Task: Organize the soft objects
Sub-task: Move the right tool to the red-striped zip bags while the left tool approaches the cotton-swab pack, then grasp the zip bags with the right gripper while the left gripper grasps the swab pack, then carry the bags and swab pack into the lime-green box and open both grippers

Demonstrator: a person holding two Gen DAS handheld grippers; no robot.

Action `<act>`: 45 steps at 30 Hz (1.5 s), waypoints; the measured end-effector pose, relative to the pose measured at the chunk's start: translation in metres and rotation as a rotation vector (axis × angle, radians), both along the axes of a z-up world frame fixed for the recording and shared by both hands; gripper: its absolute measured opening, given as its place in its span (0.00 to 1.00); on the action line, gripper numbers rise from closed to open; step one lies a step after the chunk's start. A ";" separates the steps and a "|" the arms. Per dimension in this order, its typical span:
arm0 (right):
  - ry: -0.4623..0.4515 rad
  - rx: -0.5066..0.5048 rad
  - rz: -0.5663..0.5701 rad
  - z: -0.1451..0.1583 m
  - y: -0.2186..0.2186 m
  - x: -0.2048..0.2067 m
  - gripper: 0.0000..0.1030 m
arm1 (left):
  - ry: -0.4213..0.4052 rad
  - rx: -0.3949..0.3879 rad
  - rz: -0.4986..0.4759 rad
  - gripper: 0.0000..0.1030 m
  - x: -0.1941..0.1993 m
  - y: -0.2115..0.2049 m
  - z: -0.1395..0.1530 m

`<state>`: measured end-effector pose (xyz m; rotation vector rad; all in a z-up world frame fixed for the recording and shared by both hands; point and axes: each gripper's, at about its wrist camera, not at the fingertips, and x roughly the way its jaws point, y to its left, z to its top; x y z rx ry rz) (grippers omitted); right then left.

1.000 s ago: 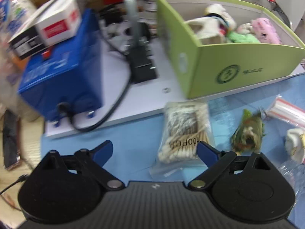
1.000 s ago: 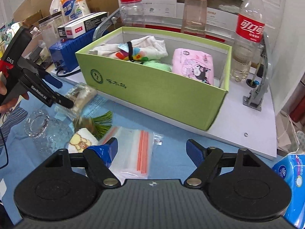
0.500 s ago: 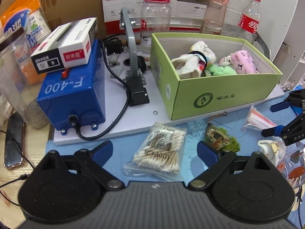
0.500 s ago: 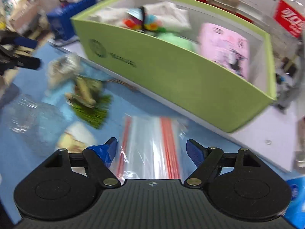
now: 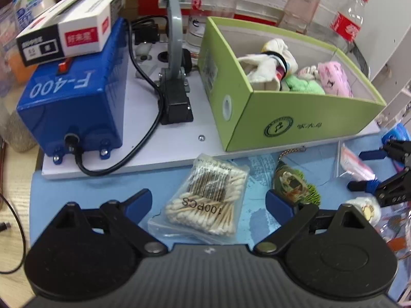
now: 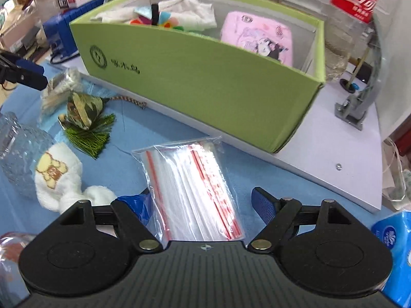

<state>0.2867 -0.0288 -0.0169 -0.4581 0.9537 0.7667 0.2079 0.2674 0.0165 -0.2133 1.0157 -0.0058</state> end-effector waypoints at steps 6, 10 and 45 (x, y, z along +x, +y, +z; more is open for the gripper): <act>-0.002 0.054 0.009 -0.004 -0.009 0.000 0.67 | 0.027 0.081 -0.116 0.92 0.020 -0.013 -0.018; -0.017 0.072 0.003 -0.005 -0.014 -0.001 0.68 | 0.029 0.166 -0.180 0.92 0.025 -0.016 -0.033; -0.234 0.374 -0.105 0.107 -0.037 -0.011 0.15 | -0.285 0.054 -0.161 0.43 0.025 -0.026 0.094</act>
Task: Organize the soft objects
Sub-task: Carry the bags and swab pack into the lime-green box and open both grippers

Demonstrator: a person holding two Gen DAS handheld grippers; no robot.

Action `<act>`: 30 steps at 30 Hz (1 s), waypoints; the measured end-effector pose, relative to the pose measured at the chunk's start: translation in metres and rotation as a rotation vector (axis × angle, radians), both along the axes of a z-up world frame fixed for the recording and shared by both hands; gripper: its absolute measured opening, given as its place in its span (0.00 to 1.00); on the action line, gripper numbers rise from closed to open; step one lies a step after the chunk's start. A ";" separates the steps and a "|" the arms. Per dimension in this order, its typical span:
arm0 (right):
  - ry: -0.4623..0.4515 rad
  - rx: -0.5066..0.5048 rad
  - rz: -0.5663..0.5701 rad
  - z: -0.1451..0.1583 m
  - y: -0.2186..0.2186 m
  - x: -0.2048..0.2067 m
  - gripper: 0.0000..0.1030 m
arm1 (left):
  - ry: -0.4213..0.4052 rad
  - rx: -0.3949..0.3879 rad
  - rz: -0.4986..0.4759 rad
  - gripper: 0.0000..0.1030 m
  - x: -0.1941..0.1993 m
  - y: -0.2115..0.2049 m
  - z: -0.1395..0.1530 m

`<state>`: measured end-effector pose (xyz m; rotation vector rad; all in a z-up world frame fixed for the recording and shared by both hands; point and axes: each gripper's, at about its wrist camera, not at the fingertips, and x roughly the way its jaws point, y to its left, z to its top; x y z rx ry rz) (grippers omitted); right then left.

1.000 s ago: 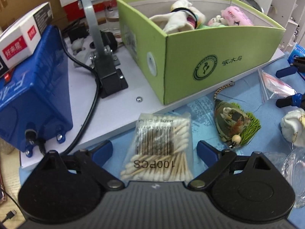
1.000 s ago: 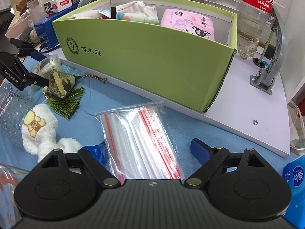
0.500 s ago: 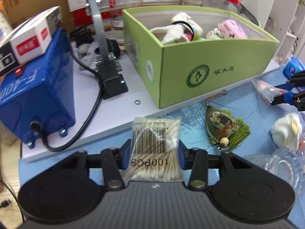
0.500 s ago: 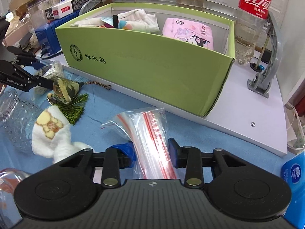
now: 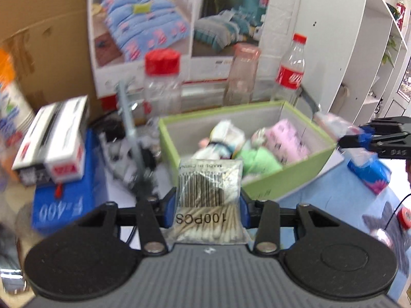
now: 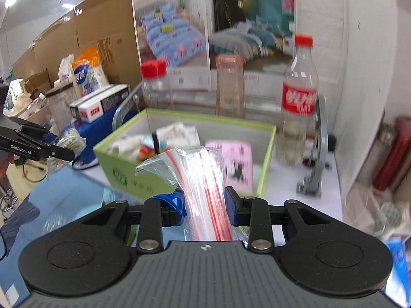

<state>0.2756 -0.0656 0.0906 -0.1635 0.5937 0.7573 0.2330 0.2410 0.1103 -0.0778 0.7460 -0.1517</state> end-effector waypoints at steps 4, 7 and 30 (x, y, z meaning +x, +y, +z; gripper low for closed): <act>-0.010 0.006 0.008 0.009 0.027 0.036 0.15 | -0.003 -0.013 -0.039 0.43 0.053 -0.021 0.006; 0.005 0.001 0.012 0.004 0.040 0.063 0.15 | 0.018 -0.033 -0.059 0.43 0.088 -0.032 -0.001; 0.068 0.088 -0.067 -0.014 0.032 0.081 0.49 | -0.019 0.083 -0.035 0.78 0.092 -0.056 -0.005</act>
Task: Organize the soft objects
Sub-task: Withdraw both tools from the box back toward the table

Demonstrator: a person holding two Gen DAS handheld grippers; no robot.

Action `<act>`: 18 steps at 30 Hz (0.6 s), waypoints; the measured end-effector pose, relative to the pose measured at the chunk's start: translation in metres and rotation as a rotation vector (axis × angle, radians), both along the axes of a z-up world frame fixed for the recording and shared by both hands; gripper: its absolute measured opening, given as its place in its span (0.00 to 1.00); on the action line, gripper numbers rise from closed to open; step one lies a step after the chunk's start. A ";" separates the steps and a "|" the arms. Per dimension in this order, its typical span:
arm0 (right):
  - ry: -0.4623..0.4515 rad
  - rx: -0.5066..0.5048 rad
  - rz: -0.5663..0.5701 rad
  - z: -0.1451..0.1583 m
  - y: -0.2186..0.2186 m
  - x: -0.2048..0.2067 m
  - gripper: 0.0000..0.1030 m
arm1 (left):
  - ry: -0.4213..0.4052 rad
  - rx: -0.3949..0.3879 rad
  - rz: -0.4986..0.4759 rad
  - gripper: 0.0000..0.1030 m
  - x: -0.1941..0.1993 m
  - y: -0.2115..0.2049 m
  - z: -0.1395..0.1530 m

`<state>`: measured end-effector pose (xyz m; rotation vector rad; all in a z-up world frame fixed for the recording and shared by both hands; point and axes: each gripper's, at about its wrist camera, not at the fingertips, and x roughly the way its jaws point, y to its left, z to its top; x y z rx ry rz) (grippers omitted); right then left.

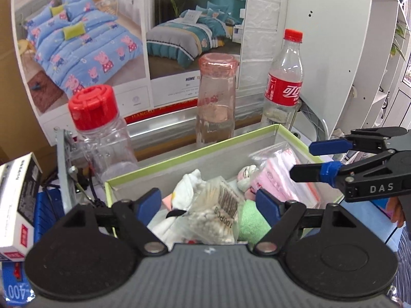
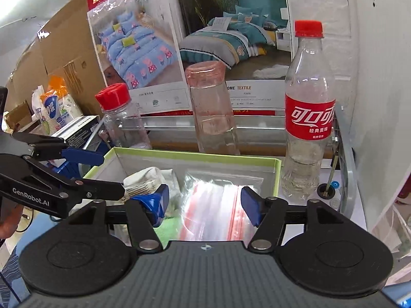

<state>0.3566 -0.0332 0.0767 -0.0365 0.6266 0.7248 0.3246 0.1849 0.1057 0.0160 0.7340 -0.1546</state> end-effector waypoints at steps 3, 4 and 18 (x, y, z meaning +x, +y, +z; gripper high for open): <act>-0.003 -0.020 0.010 0.004 -0.003 -0.017 0.52 | -0.005 -0.006 0.007 0.79 -0.020 0.003 0.005; -0.002 -0.028 0.019 0.005 -0.005 -0.024 0.53 | -0.008 -0.013 0.017 0.80 -0.031 0.005 0.007; 0.060 -0.361 0.373 -0.013 0.018 -0.138 0.57 | -0.029 -0.047 0.171 0.99 -0.165 0.036 -0.010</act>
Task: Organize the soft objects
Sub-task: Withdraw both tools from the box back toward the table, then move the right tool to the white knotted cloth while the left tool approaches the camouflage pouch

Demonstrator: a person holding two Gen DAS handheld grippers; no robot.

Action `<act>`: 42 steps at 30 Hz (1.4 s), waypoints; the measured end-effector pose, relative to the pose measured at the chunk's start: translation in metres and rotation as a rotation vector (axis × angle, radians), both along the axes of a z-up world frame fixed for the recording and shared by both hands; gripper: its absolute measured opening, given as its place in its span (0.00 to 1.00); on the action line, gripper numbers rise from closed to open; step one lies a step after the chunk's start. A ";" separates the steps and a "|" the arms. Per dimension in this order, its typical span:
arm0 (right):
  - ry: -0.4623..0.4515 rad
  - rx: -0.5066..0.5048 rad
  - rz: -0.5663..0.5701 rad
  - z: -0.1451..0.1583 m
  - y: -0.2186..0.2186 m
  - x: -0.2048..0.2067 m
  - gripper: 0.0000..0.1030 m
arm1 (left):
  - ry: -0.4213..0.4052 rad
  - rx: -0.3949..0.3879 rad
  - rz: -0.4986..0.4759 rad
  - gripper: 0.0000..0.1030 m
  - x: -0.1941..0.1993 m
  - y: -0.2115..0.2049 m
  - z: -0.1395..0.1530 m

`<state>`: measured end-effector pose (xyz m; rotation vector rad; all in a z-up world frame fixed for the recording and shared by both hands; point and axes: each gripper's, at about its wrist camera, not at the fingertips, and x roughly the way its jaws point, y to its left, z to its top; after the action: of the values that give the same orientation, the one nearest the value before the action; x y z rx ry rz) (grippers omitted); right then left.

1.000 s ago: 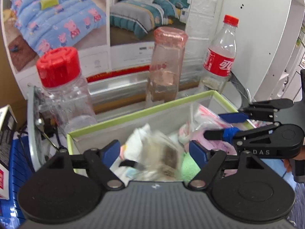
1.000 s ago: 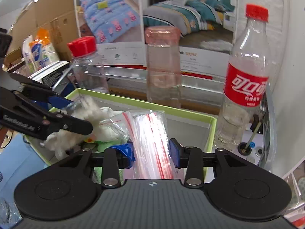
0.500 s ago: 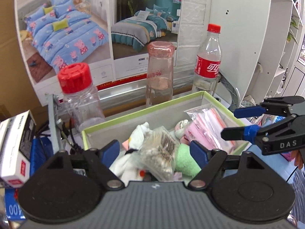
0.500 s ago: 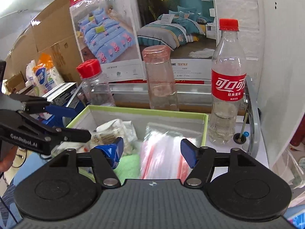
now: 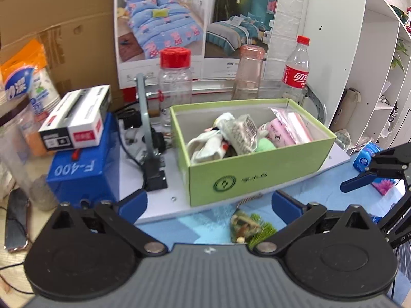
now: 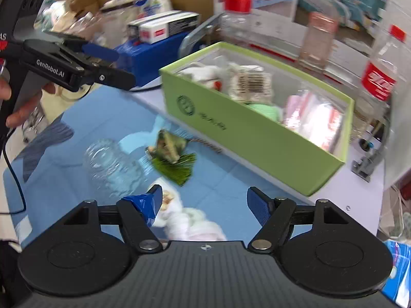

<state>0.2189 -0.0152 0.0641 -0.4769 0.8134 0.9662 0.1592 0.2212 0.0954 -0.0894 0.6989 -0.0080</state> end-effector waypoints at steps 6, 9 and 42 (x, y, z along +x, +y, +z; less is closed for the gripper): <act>0.048 -0.129 0.143 -0.013 0.033 -0.014 0.59 | 0.022 0.015 0.010 0.99 -0.014 0.011 -0.007; 0.039 -0.243 0.195 -0.028 0.054 -0.015 0.60 | 0.042 -0.003 0.019 0.99 -0.011 0.018 -0.014; 0.103 0.478 -0.658 -0.085 -0.146 0.010 0.63 | 0.512 0.014 -0.224 0.99 0.142 -0.046 -0.098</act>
<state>0.2287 -0.1610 -0.0206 0.2528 0.7284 0.5379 0.3008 0.1755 -0.0024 0.0030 1.2174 -0.2009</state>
